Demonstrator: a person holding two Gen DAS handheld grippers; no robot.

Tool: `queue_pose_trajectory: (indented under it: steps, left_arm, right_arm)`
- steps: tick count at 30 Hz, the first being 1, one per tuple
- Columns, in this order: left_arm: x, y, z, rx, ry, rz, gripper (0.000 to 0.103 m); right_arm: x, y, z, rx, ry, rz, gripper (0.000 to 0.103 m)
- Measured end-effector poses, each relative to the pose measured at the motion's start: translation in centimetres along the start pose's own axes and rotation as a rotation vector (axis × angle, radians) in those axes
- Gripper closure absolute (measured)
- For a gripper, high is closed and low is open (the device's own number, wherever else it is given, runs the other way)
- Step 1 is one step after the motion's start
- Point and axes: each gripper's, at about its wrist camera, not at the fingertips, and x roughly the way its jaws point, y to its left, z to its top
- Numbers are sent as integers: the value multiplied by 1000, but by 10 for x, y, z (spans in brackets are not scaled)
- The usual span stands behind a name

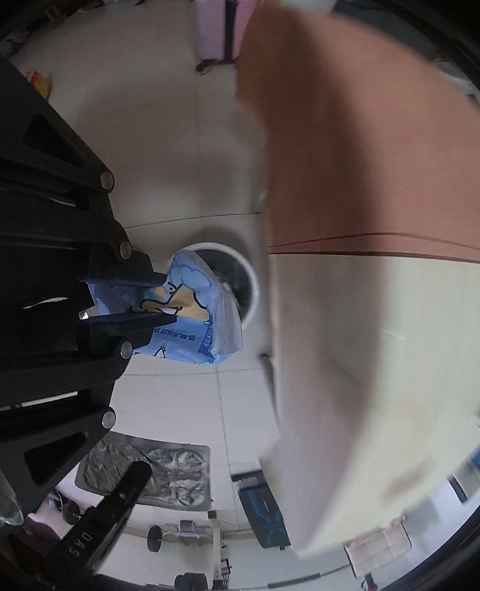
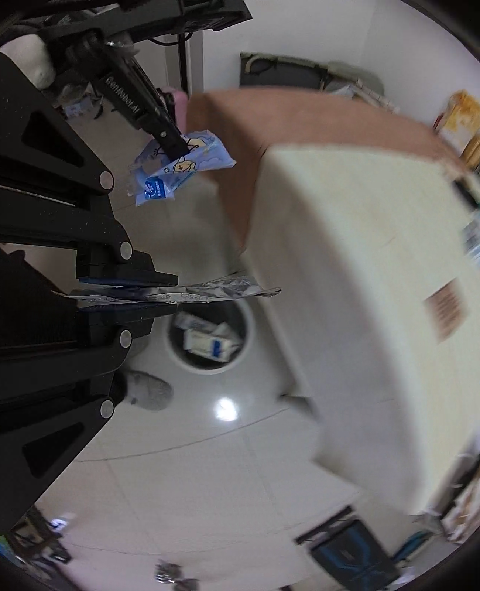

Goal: Collect trash
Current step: 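Carry both items over the white bin and open both tools to drop them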

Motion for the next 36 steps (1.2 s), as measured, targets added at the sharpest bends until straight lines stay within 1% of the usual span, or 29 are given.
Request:
queue_pose_trajectory:
  steps: [2, 3, 4, 6, 7, 9, 10, 11, 12, 13, 14, 15, 16, 18, 20, 21, 22, 24, 26, 28, 29, 32, 33, 36]
  left_arm:
    - [46, 6, 4, -13, 36, -2, 94]
    - [66, 9, 5, -20, 44, 5, 93]
    - [92, 13, 7, -21, 55, 11, 93]
    - [142, 19, 15, -16, 76, 14, 89]
    - [161, 23, 17, -17, 85, 17, 89]
    - [205, 29, 21, -24, 107, -6, 88]
    - [221, 33, 20, -23, 115, -14, 87]
    - [240, 35, 21, -17, 126, 5, 78]
    - [253, 37, 21, -13, 131, 20, 64]
    - [266, 40, 20, -15, 132, 22, 56]
    - [276, 44, 19, -21, 133, 25, 36]
    - [286, 47, 19, -29, 135, 33, 21]
    - [292, 51, 19, -38, 134, 37, 17]
    - [299, 58, 16, -51, 134, 48, 15]
    - [301, 65, 13, -59, 127, 68, 15]
    - [300, 67, 9, -65, 118, 75, 15]
    - [298, 69, 6, -67, 109, 78, 14]
    - [291, 71, 2, -65, 77, 98, 14]
    - [280, 71, -4, -52, 46, 129, 14]
    - [271, 71, -9, -51, 47, 132, 13]
    - [267, 70, -12, -49, 51, 136, 0]
    - [254, 66, -19, -43, 45, 136, 0]
    - [245, 64, -22, -42, 44, 137, 0]
    - [228, 60, -29, -45, 22, 134, 0]
  right_arm:
    - [40, -19, -3, 27, 31, 0, 95]
    - [67, -30, -4, 44, 51, -3, 95]
    - [84, -37, -4, 52, 61, -4, 95]
    - [141, -58, -2, 70, 86, -6, 95]
    - [164, -66, -1, 78, 94, -7, 95]
    - [213, -84, 4, 102, 115, -3, 95]
    - [234, -90, 7, 113, 124, 3, 95]
    - [253, -96, 9, 120, 129, 4, 95]
    - [276, -102, 12, 126, 134, 2, 95]
    - [294, -107, 15, 131, 143, 3, 95]
    - [310, -112, 16, 142, 149, 7, 95]
    - [327, -118, 17, 155, 155, 11, 95]
    - [338, -119, 18, 155, 163, 10, 95]
    - [363, -125, 18, 153, 184, 6, 93]
    - [379, -125, 16, 137, 199, -8, 72]
    - [382, -126, 15, 130, 199, -13, 45]
    - [384, -125, 14, 117, 198, -17, 27]
    - [381, -120, 12, 92, 192, -32, 16]
    - [378, -119, 10, 72, 182, -41, 14]
    - [377, -118, 7, 37, 172, -91, 2]
    - [374, -115, 5, 16, 162, -120, 1]
    - [358, -107, 3, -67, 128, -244, 1]
    - [351, -105, 2, -81, 119, -273, 1]
    - [330, -99, -1, -95, 99, -310, 1]
